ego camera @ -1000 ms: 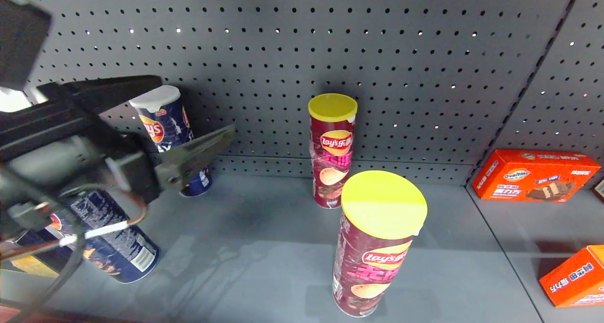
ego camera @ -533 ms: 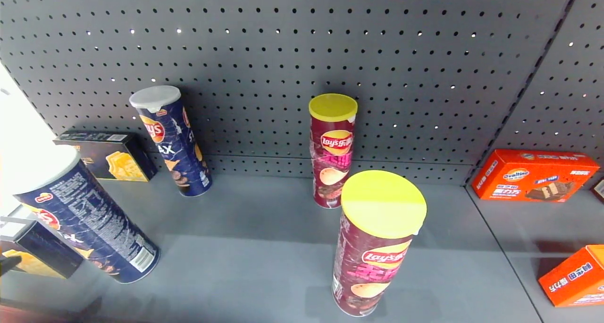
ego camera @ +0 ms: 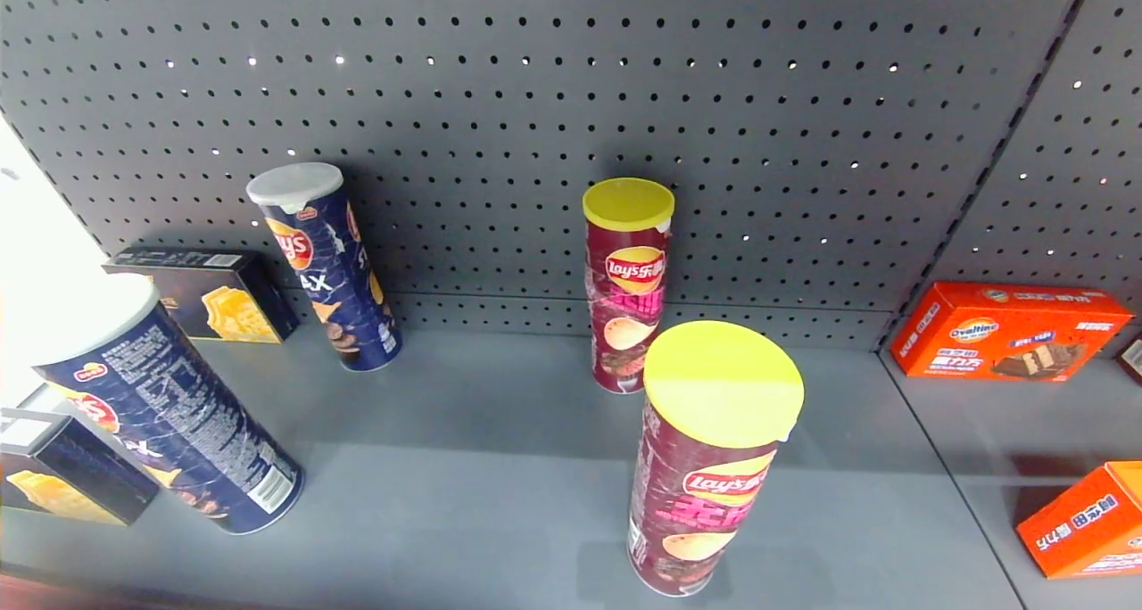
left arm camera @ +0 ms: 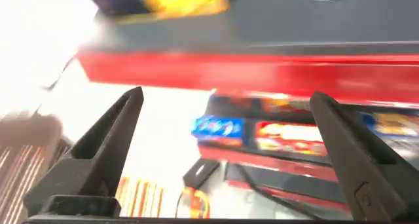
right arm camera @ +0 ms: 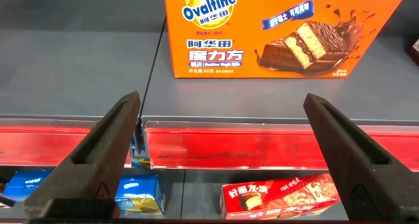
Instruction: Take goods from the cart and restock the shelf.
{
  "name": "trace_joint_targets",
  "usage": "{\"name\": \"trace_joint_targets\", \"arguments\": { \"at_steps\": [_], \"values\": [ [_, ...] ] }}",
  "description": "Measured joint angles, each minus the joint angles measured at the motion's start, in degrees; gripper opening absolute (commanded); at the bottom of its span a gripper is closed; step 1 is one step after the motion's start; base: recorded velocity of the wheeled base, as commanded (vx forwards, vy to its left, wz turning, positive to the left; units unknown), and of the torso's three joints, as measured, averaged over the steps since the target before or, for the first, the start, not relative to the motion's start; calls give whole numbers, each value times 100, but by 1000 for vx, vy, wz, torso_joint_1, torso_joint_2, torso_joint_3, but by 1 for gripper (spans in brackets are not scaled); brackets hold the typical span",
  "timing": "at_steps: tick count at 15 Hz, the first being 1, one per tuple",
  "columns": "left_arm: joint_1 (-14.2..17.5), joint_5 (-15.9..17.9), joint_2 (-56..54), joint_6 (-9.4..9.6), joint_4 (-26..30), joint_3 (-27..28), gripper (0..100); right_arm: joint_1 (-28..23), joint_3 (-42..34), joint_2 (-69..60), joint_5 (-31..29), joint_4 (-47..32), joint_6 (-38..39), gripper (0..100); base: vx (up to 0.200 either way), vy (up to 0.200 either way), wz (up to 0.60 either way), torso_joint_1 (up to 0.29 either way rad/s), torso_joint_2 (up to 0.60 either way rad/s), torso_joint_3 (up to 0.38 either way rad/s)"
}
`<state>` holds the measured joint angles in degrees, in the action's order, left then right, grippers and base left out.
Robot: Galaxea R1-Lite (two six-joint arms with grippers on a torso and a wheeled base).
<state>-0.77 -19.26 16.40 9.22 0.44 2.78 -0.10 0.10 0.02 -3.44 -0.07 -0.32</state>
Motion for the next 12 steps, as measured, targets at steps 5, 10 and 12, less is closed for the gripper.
{"name": "trace_joint_targets", "arguments": {
  "at_steps": [5,10,12],
  "values": [
    [-929,550,-775,-638,100,-72,100,2,0,0,0,0,-1,100,0,0,0,0,0,0],
    [-1150,2604,-1081,-128,-28,-247,100,-1,0,0,0,-2,0,100,0,0,0,0,0,0],
    [-1152,2232,-1114,-308,-20,-268,100,0,0,0,0,-2,0,100,0,0,0,0,0,0]
  ]
}}
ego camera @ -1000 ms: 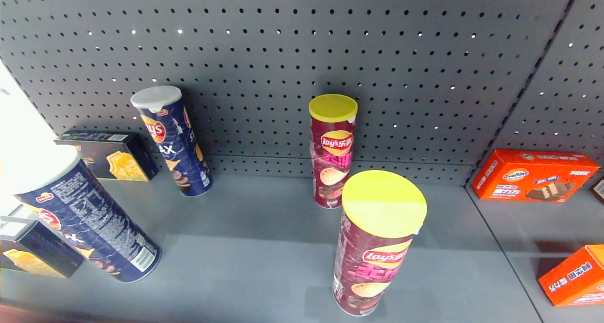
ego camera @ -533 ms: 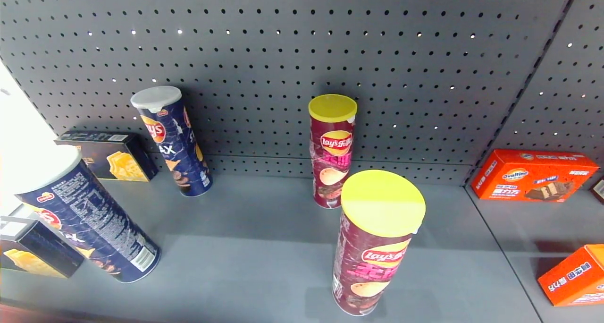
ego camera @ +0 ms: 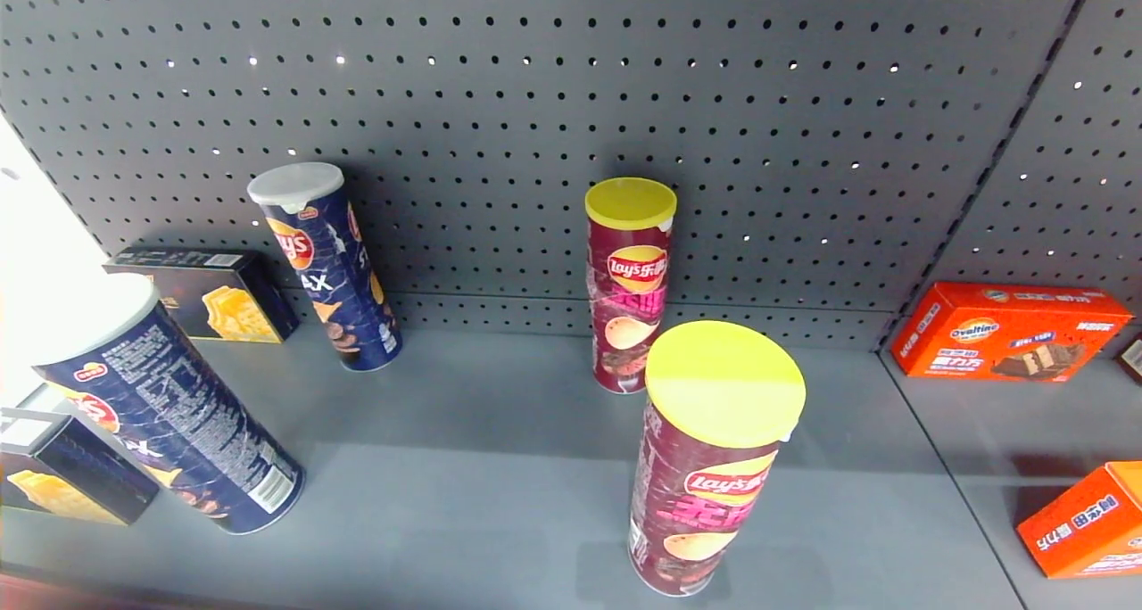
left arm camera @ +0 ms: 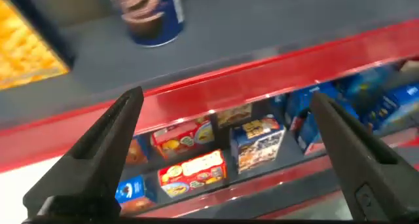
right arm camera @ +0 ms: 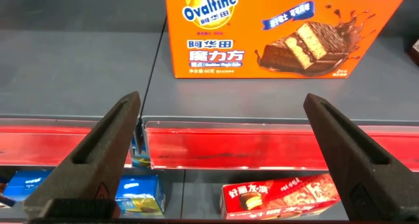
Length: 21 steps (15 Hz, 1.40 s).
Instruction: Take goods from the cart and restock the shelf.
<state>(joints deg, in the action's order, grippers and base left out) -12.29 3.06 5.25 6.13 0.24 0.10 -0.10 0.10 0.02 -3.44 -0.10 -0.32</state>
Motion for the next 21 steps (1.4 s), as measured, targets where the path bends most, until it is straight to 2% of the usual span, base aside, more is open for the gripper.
{"name": "trace_joint_targets", "arguments": {
  "at_steps": [1,2,5,9,11,13,14,15,21],
  "values": [
    [0,-313,-9,-156,0,-2,100,0,0,0,0,0,0,100,0,0,0,0,0,0],
    [0,-410,-16,-233,2,-7,100,5,0,0,0,0,0,100,0,0,0,0,0,0],
    [99,-440,0,-246,2,-10,100,2,0,0,2,0,0,100,0,0,0,0,0,0],
    [752,-439,30,-234,2,-10,100,-1,0,0,10,0,-9,100,0,0,0,0,0,0],
    [940,-439,-13,-206,-4,-10,100,0,0,0,10,0,-11,100,0,0,0,0,0,0],
    [1084,-271,-96,-195,0,-10,100,0,0,0,11,0,-11,100,0,0,0,0,0,0],
    [1117,162,-140,-182,0,-10,100,2,0,0,11,0,-11,100,0,0,0,0,0,0],
    [1141,288,-193,-168,0,-10,100,2,0,0,11,0,-9,100,0,0,0,0,0,0],
    [1215,293,-432,-184,0,-10,100,-1,0,0,11,0,-12,100,0,0,0,0,0,0]
  ]
}}
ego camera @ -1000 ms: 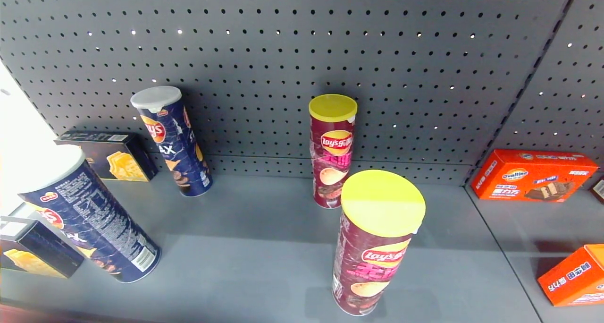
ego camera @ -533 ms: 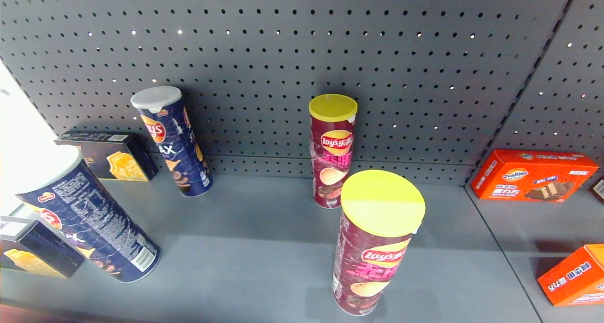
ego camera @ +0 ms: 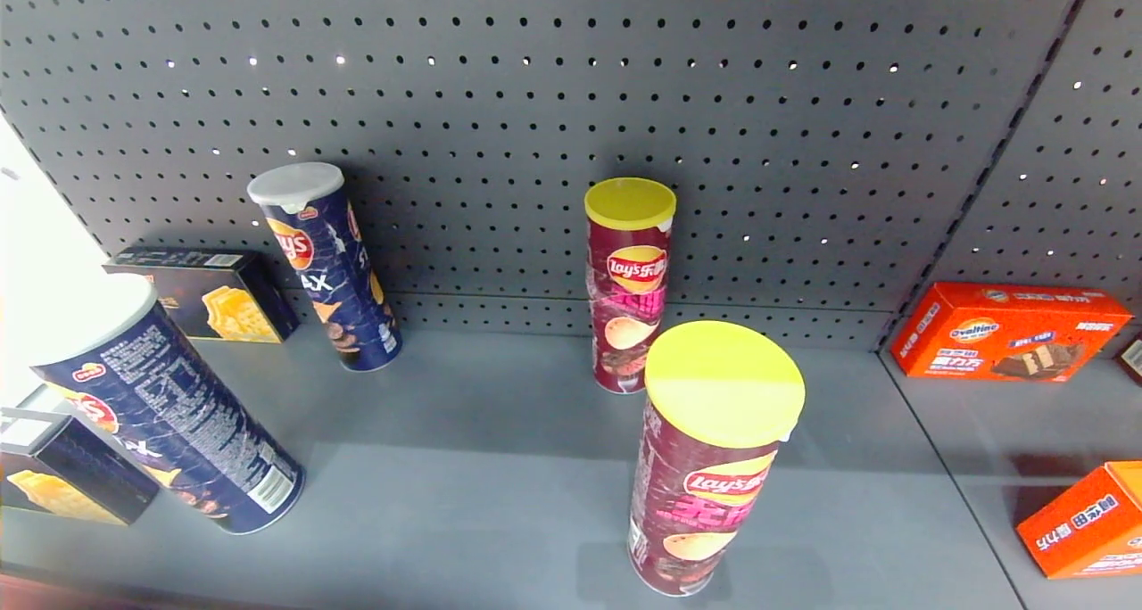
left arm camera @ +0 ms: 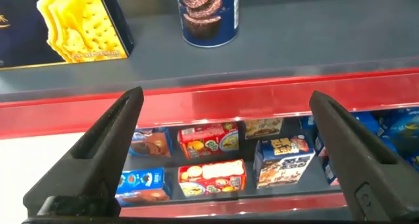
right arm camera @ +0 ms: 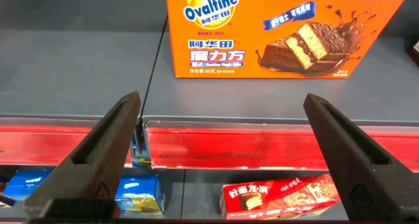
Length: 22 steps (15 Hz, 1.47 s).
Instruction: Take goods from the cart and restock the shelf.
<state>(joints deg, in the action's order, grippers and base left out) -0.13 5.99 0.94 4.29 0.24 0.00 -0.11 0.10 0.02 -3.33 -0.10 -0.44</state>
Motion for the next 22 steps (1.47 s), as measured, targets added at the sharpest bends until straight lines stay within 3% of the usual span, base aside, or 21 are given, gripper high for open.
{"name": "trace_joint_targets", "arguments": {
  "at_steps": [22],
  "values": [
    [2,9,-52,11,2,0,100,4,0,0,40,5,1,100,0,0,-27,0,0,0]
  ]
}}
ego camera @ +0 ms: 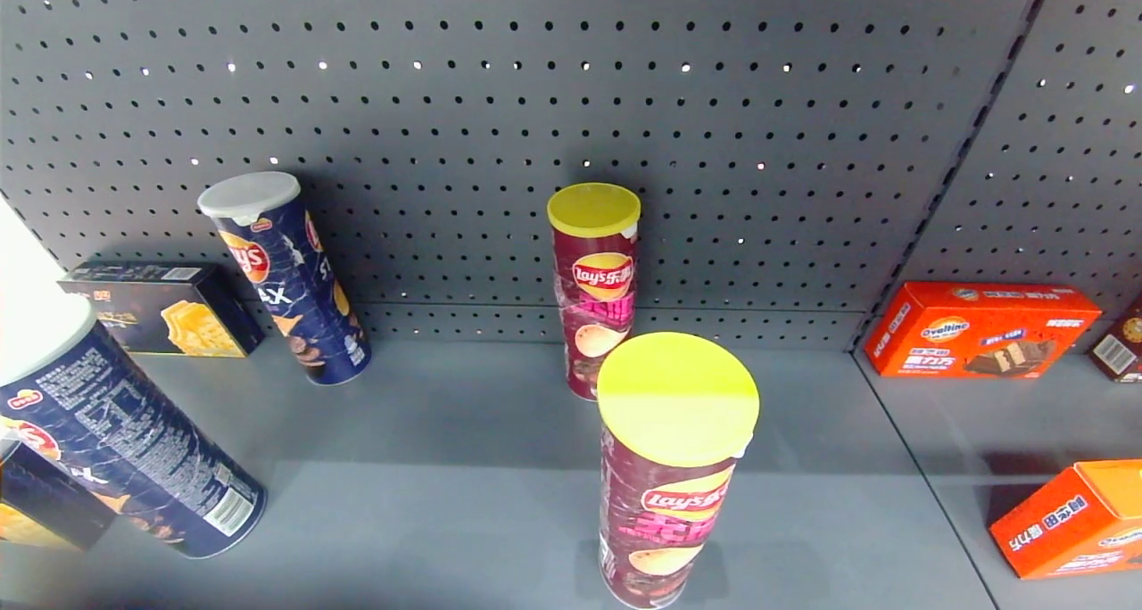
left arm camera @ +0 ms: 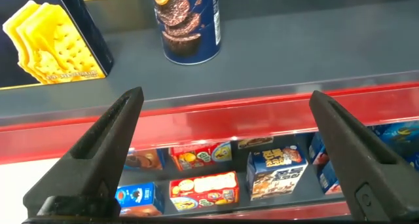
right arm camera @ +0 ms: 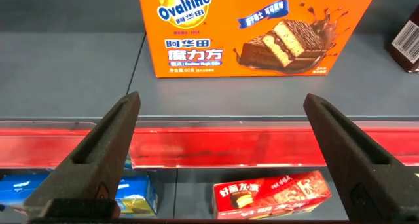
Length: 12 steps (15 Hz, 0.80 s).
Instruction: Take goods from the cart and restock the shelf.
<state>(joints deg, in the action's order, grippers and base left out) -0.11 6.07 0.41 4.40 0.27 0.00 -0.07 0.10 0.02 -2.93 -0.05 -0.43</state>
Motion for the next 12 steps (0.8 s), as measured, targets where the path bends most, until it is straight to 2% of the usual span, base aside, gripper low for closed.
{"name": "trace_joint_targets", "arguments": {
  "at_steps": [9,11,12],
  "values": [
    [1,-6,5,-2,0,0,100,0,0,0,2,-5,0,100,0,0,0,0,0,0],
    [1,-6,5,-2,0,0,100,0,0,0,4,-5,0,100,0,0,-600,5,5,0],
    [1,-5,7,-2,-2,0,100,0,0,0,4,-5,0,100,0,0,0,0,0,0]
  ]
}}
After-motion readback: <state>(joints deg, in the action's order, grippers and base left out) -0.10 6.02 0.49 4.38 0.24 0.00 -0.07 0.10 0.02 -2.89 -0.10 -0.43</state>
